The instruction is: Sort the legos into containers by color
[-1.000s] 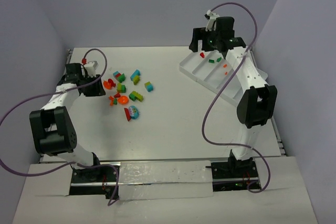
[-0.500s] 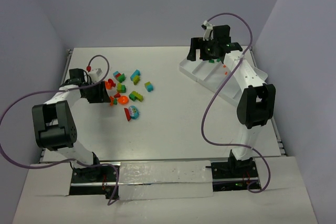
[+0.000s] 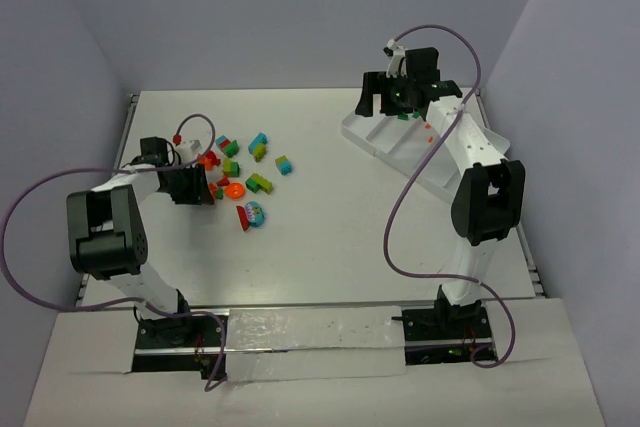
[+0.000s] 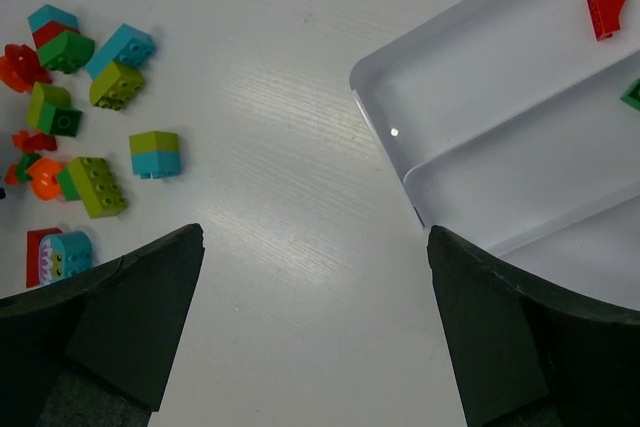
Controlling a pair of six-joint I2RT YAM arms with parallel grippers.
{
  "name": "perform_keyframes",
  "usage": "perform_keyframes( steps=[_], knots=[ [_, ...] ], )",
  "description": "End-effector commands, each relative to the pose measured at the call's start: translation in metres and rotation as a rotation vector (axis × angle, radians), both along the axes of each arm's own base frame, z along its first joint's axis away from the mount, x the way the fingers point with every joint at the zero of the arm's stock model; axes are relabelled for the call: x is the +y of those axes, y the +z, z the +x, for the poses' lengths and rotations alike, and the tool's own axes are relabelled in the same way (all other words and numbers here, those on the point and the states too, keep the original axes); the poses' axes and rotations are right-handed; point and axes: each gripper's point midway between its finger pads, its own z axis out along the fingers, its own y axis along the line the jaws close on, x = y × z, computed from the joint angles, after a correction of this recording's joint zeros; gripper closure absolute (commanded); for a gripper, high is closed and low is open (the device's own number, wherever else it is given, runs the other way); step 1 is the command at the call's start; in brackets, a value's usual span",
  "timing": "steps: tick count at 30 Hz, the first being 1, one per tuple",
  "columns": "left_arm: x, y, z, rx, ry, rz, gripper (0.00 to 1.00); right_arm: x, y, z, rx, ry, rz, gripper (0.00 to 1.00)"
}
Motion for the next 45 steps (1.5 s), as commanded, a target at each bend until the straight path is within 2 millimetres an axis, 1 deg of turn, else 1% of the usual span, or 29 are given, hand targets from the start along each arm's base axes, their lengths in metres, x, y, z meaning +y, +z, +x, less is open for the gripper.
perform_keyframes(
  steps=[1,11,19,29,36,39,41,44,45],
  knots=[
    [0.000,-0.003,0.011,-0.043,-0.031,0.029,0.50,0.006,0.020,0.005,-0.040,0.009,0.018,0.00],
    [-0.005,-0.008,0.020,-0.076,-0.043,0.102,0.52,0.007,0.016,0.005,-0.026,0.014,0.014,0.00],
    [-0.011,-0.011,0.020,-0.087,-0.073,0.141,0.57,0.008,0.015,0.005,-0.021,0.020,0.011,0.00],
    [-0.009,-0.012,0.011,-0.087,-0.092,0.171,0.65,0.008,0.016,0.005,-0.021,0.025,0.014,0.00],
    [-0.007,-0.007,0.012,-0.104,-0.094,0.184,0.76,0.012,0.018,0.002,-0.021,0.033,0.021,0.00],
    [-0.009,-0.001,0.012,-0.113,-0.103,0.177,0.82,0.015,0.017,-0.002,-0.019,0.041,0.020,0.00],
    [-0.011,0.007,0.011,-0.126,-0.113,0.170,0.87,0.017,0.019,-0.004,-0.020,0.045,0.027,0.00],
    [-0.013,0.032,0.012,-0.188,-0.122,0.168,1.00,0.032,0.025,-0.016,-0.013,0.079,0.079,0.00],
    [-0.013,0.044,0.013,-0.222,-0.124,0.171,1.00,0.039,0.027,-0.022,-0.009,0.106,0.109,0.00]
  ],
)
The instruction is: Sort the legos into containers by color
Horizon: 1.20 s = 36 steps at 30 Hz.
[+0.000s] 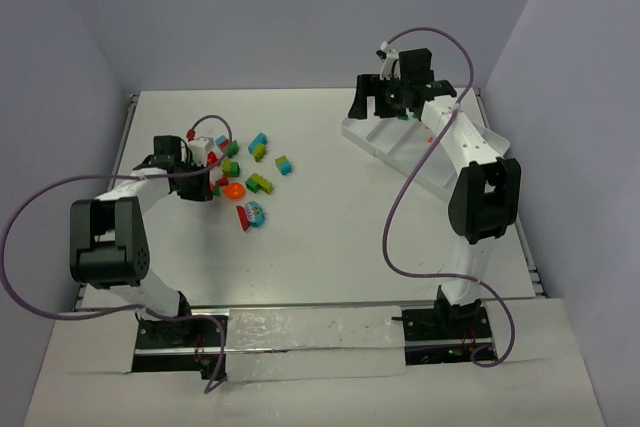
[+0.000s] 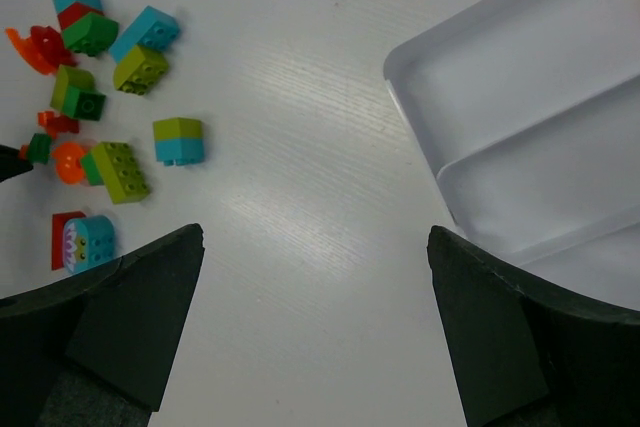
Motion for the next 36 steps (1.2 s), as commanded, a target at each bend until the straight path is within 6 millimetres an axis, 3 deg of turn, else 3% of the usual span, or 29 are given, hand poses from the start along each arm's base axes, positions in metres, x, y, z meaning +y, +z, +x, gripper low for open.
perform_keyframes(
  steps=[1,6,10,15,17,21,28,36],
  knots=[
    [-0.005,0.049,0.002,-0.128,-0.043,0.000,1.00,0.033,0.040,-0.022,-0.058,0.091,0.119,0.00],
    [-0.015,0.085,-0.004,-0.219,-0.082,-0.015,1.00,0.070,0.048,-0.050,0.001,0.194,0.276,0.00],
    [-0.051,0.119,-0.011,-0.335,-0.171,-0.019,1.00,0.104,0.065,-0.078,0.058,0.315,0.440,0.00],
    [-0.095,0.144,-0.019,-0.393,-0.239,-0.083,1.00,0.139,0.080,-0.106,0.101,0.436,0.544,0.01],
    [-0.117,0.156,-0.023,-0.413,-0.276,-0.120,1.00,0.153,0.080,-0.118,0.130,0.493,0.575,0.01],
    [-0.139,0.176,-0.025,-0.450,-0.301,-0.163,1.00,0.168,0.066,-0.129,0.199,0.523,0.585,0.02],
    [-0.167,0.184,-0.032,-0.450,-0.351,-0.199,1.00,0.189,0.048,-0.159,0.240,0.597,0.560,0.02],
    [-0.179,0.193,-0.034,-0.451,-0.372,-0.223,1.00,0.204,0.032,-0.180,0.298,0.668,0.554,0.13]
  ],
)
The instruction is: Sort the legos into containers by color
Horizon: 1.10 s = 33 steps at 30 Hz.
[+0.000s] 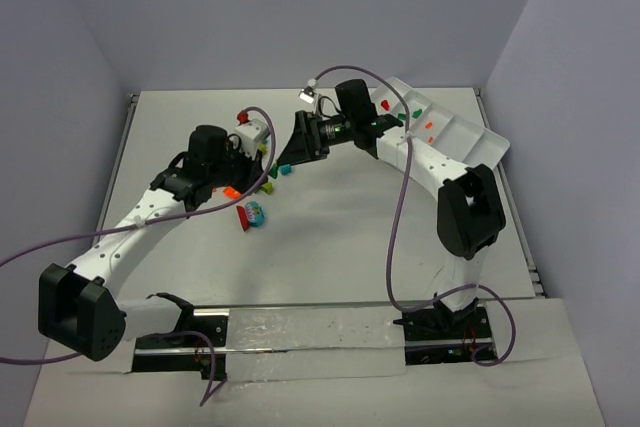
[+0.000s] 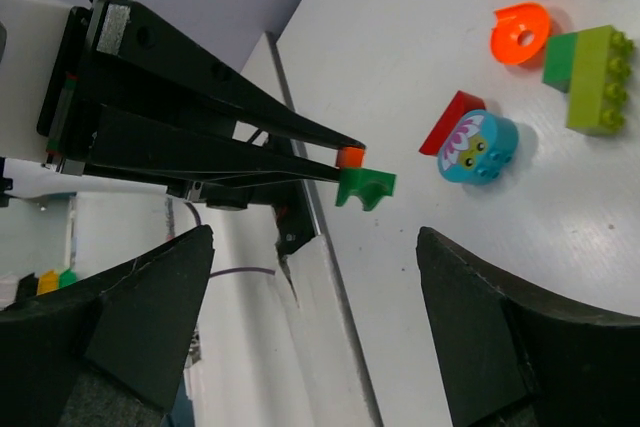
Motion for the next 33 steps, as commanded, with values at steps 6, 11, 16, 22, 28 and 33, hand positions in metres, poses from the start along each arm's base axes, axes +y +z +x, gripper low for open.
perform_keyframes(
  steps=[6,11,16,22,28,33],
  knots=[
    [-0.016,0.037,0.010,-0.054,0.008,-0.081,1.00,0.018,-0.007,-0.024,0.043,0.113,0.035,0.23],
    [-0.019,0.038,0.008,-0.055,0.001,-0.083,1.00,0.021,-0.014,-0.022,0.077,0.117,0.034,0.28],
    [-0.020,0.039,0.007,-0.059,0.000,-0.085,1.00,0.023,-0.011,-0.022,0.080,0.121,0.047,0.44],
    [-0.021,0.038,0.009,-0.061,0.002,-0.084,1.00,0.024,-0.009,-0.023,0.103,0.127,0.066,0.66],
    [-0.019,0.036,0.011,-0.066,0.014,-0.071,1.00,0.023,-0.010,-0.025,0.114,0.133,0.068,0.96],
    [-0.010,0.032,0.016,-0.086,0.057,-0.037,1.00,0.003,-0.013,-0.021,0.100,0.109,0.063,1.00]
  ],
)
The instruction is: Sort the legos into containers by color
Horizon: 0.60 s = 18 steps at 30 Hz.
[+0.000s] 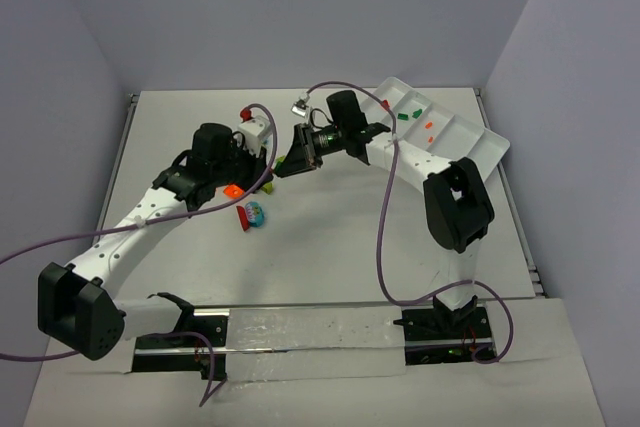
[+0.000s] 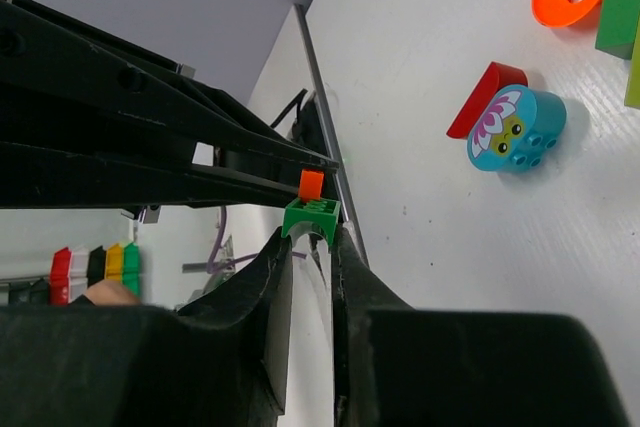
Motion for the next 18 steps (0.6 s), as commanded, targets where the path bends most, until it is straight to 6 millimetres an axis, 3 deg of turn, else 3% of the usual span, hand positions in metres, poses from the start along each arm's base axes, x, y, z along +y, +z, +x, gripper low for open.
perform_keyframes(
  steps=[1,3,4,8,14,16,17,18],
  knots=[
    [0.005,0.019,0.019,-0.093,0.062,0.003,1.00,-0.018,0.015,-0.006,-0.040,0.030,0.048,1.00],
    [0.013,0.019,0.025,-0.104,0.094,0.013,1.00,-0.041,0.010,0.004,-0.032,-0.015,0.028,1.00],
    [0.013,0.019,0.025,-0.105,0.095,0.012,1.00,-0.041,0.010,0.004,-0.050,-0.011,0.030,1.00],
    [0.022,0.024,0.036,-0.122,0.130,0.006,1.00,-0.103,-0.008,0.031,-0.019,-0.135,-0.041,1.00],
    [0.013,0.028,0.047,-0.125,0.113,-0.011,1.00,-0.197,-0.028,0.111,-0.127,-0.434,-0.288,1.00],
    [0.007,0.032,0.053,-0.123,0.107,-0.021,1.00,-0.248,-0.042,0.149,-0.170,-0.603,-0.474,1.00],
    [0.006,0.031,0.053,-0.123,0.103,-0.022,1.00,-0.250,-0.042,0.153,-0.176,-0.604,-0.484,1.00],
    [0.004,0.030,0.056,-0.121,0.103,-0.015,1.00,-0.271,-0.047,0.168,-0.194,-0.666,-0.558,1.00]
  ],
)
